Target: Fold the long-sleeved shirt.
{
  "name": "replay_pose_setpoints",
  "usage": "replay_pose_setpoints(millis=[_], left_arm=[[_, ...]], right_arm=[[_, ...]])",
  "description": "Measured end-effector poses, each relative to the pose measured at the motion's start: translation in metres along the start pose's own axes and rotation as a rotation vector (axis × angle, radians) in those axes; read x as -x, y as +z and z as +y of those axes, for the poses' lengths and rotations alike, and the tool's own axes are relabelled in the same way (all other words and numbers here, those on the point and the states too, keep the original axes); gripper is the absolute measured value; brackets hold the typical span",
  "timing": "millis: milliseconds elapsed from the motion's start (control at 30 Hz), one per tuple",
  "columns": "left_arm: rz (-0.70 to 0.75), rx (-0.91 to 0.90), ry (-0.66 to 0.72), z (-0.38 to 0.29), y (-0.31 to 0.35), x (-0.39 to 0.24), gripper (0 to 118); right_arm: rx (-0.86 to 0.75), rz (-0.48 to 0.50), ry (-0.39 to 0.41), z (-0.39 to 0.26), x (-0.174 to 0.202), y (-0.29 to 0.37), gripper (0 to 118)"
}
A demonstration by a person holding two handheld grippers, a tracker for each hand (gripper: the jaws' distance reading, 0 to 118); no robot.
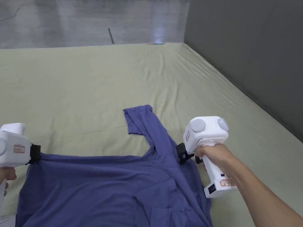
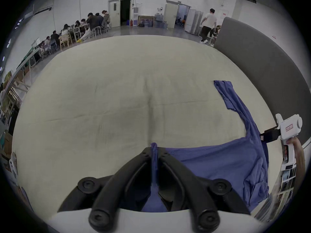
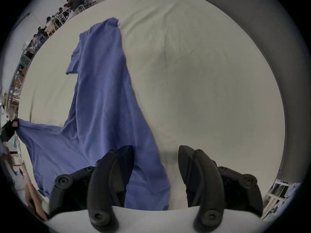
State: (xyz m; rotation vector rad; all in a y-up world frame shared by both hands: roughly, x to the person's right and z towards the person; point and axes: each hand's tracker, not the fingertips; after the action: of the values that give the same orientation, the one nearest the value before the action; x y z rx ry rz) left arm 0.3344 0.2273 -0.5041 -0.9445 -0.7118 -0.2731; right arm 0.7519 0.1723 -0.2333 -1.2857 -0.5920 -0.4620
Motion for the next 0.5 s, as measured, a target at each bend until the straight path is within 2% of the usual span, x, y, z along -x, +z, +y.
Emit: replay_pose_setpoints(millis=[67, 133, 167, 267, 300, 367, 500], left_arm=[[-0.004, -0.001, 0.0, 0.0, 0.001, 0.0, 2], [-0.008, -0.006, -0.001, -0.002, 0.003, -0.001, 2], [-0.009, -0.007, -0.003, -0.003, 0.003, -0.001, 2], [-0.009, -0.005, 0.006, -0.005, 0.003, -0.001, 2], [-0.012, -0.004, 0.011, -0.006, 0.004, -0.001, 2], [-0.013, -0.011, 0.018, -0.009, 0.008, 0.0, 2], [-0.012, -0.072, 0.027, -0.006, 0.034, 0.01, 2]], right_arm=[[-0.003, -0.009, 0.002, -0.004, 0.003, 0.007, 61], [0.009, 0.006, 0.004, -0.01, 0.009, 0.007, 44], [0.029, 0.016, 0.023, -0.013, 0.013, 0.006, 38], [0.022, -0.057, 0.115, -0.017, 0.027, 0.002, 30], [0.028, -0.052, 0.1, -0.015, 0.028, 0.003, 24], [0.034, -0.032, 0.067, -0.011, 0.028, 0.011, 5], [-0.087, -0.039, 0.092, -0.007, 0.035, 0.059, 5]])
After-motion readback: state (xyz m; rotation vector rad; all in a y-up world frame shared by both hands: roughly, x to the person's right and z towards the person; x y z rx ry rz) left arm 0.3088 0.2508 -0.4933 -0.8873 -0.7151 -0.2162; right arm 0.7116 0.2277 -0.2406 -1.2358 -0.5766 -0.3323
